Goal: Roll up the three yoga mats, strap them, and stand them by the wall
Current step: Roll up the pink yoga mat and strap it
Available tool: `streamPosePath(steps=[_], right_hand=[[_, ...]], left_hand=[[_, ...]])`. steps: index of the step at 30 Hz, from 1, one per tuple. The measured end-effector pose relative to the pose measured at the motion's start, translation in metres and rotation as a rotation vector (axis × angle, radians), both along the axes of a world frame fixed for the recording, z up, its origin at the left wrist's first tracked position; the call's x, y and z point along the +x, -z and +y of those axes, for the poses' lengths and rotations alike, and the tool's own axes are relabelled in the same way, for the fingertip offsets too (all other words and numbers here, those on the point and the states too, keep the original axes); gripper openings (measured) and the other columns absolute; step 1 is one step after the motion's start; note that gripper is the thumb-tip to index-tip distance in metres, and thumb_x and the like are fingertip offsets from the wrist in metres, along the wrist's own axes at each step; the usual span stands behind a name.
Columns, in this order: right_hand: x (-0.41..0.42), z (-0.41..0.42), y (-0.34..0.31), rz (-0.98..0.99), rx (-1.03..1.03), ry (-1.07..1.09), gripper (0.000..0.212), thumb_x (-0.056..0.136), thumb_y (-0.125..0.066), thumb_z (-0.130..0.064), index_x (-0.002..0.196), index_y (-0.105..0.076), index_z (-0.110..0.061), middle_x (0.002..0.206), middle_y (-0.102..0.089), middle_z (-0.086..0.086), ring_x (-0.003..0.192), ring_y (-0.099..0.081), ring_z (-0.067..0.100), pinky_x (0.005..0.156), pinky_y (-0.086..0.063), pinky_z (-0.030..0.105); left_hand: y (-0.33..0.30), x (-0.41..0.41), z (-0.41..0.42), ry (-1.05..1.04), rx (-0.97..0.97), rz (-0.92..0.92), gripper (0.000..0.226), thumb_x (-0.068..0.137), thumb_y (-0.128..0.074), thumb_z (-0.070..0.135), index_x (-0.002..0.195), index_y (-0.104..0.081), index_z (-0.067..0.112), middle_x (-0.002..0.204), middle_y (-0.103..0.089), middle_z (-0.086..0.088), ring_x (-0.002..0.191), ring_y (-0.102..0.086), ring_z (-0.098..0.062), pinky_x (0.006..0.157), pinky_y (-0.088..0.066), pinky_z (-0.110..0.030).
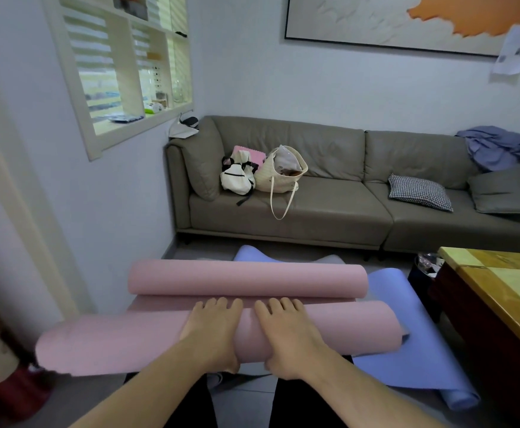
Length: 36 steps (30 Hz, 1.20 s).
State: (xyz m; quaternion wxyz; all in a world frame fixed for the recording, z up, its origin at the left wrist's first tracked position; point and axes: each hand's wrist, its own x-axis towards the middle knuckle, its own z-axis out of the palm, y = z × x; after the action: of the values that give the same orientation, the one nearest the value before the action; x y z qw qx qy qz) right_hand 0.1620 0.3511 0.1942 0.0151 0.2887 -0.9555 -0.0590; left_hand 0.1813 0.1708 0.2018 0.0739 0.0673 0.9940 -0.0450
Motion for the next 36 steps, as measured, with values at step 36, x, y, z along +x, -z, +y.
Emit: streamPosePath(steps=[36], right_hand=[[-0.006,0.002,-0.008,-0.125,-0.046,-0.043,0.080,0.060,-0.087,-0.043,0.125,-0.044,-0.026,0.121,-0.059,0.001,0.110,-0.058,0.030,0.094,-0.047,0.043]], left_hand=[[0.004,0.014,0.006,0.053,0.009,0.069,0.094,0.057,-0.079,0.055,0.137,-0.038,0.026,0.132,-0.052,0.003,0.118,-0.053,-0.025,0.099,-0.041,-0.041]])
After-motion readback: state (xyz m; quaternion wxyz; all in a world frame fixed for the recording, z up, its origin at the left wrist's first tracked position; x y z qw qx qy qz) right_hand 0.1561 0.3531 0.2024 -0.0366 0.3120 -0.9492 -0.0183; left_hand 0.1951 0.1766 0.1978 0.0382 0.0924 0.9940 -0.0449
